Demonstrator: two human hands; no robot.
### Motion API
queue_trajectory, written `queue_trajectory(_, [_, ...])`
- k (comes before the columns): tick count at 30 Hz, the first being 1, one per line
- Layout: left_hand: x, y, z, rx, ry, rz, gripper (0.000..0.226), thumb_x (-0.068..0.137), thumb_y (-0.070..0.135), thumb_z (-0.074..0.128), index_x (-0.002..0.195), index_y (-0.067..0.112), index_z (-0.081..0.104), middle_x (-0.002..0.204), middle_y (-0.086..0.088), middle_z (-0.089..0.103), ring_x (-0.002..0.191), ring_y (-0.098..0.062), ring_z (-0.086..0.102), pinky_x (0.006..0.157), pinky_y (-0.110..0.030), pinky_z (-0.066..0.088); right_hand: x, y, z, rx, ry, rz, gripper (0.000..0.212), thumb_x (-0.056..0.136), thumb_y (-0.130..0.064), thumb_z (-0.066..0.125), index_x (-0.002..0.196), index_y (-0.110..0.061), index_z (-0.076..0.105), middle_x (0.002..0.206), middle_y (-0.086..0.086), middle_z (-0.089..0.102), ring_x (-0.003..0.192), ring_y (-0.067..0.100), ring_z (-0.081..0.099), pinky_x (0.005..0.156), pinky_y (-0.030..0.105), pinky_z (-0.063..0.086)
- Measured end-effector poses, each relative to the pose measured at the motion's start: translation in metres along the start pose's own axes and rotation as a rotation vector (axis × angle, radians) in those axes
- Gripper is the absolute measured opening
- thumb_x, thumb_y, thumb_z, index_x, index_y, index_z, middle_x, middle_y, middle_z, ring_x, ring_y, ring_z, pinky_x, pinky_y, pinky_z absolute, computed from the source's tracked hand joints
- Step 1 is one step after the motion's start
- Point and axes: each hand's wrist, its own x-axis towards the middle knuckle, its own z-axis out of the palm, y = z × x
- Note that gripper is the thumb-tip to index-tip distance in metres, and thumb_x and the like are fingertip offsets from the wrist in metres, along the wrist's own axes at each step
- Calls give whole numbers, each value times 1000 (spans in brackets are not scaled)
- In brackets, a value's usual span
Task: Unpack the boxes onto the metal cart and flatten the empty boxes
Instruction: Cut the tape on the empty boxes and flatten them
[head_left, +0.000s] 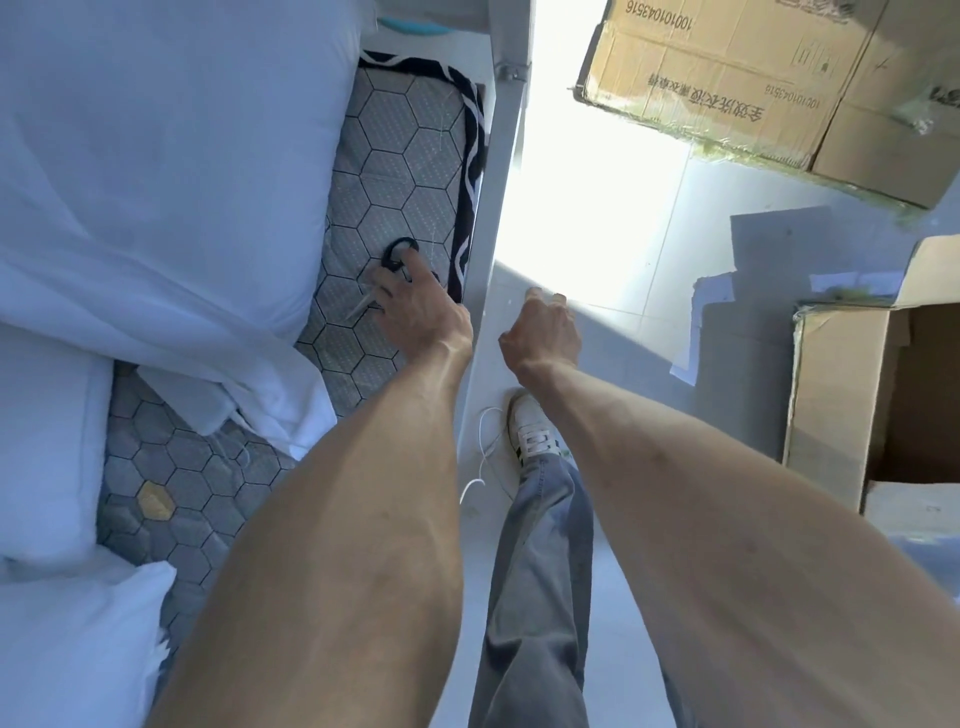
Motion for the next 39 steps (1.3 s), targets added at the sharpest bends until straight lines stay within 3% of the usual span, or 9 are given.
queue_trajectory(5, [-3, 6, 1, -1, 60, 90, 36, 87, 17, 65, 119, 16, 50, 106, -10, 69, 100, -32, 64, 90, -42, 42, -1, 6, 0, 39, -5, 51, 38, 89, -9, 53, 127, -6, 52, 123, 17, 54, 117, 35, 52, 96, 42, 47])
queue_trajectory(11, [-28, 34, 2, -42, 74, 268, 29, 89, 31, 59, 113, 14, 56, 102, -7, 63, 94, -29, 62, 80, -40, 49, 0, 34, -19, 143, 22, 143, 39, 91, -14, 57, 129, -7, 52, 125, 15, 55, 119, 33, 53, 97, 41, 46])
queue_trajectory(17, [-54, 98, 1, -37, -155, 431, 25, 98, 18, 53, 119, 11, 63, 98, -12, 70, 86, -30, 63, 65, -30, 41, 1, 83, -59, 272, 95, 314, 48, 87, -14, 60, 132, -16, 41, 117, 10, 52, 107, 29, 55, 76, 37, 47])
queue_trajectory(20, [-79, 157, 0, 110, -296, 506, 18, 94, 8, 50, 94, 12, 67, 95, -15, 68, 94, -36, 64, 66, -32, 39, 14, 127, -96, 310, 126, 323, 69, 88, -8, 59, 145, -21, 24, 127, 10, 43, 112, 29, 51, 77, 38, 48])
queue_trajectory(22, [-100, 209, 1, 219, -419, 576, 21, 86, 4, 52, 67, 12, 53, 90, -20, 66, 94, -40, 63, 66, -35, 43, 27, 165, -127, 305, 168, 280, 78, 89, -3, 52, 153, -23, 12, 141, 11, 35, 123, 29, 45, 89, 38, 47])
queue_trajectory(24, [-123, 265, 5, 287, -454, 634, 20, 79, 1, 52, 62, 11, 50, 88, -23, 64, 93, -42, 63, 66, -35, 44, 39, 202, -159, 351, 189, 285, 64, 90, -1, 45, 148, -21, 26, 139, 11, 42, 124, 31, 46, 93, 40, 45])
queue_trajectory(28, [-171, 360, 26, 341, -342, 784, 30, 79, 5, 56, 104, 18, 69, 103, -16, 68, 103, -39, 63, 80, -36, 49, 54, 270, -206, 595, 186, 552, 26, 96, -13, 41, 116, -13, 57, 110, 15, 65, 105, 36, 62, 86, 37, 48])
queue_trajectory(34, [-247, 486, 73, 569, -345, 1125, 14, 84, 12, 53, 86, 16, 67, 89, -8, 69, 95, -33, 62, 80, -32, 42, 65, 384, -251, 981, 366, 723, 26, 91, -19, 51, 116, -18, 56, 102, 16, 70, 100, 39, 62, 75, 37, 45])
queue_trajectory(39, [-289, 529, 113, 646, -406, 1197, 15, 87, 10, 53, 86, 15, 67, 94, -13, 68, 93, -38, 63, 74, -36, 46, 67, 447, -251, 1205, 369, 998, 19, 96, -16, 51, 109, -15, 65, 108, 12, 71, 104, 33, 64, 84, 32, 48])
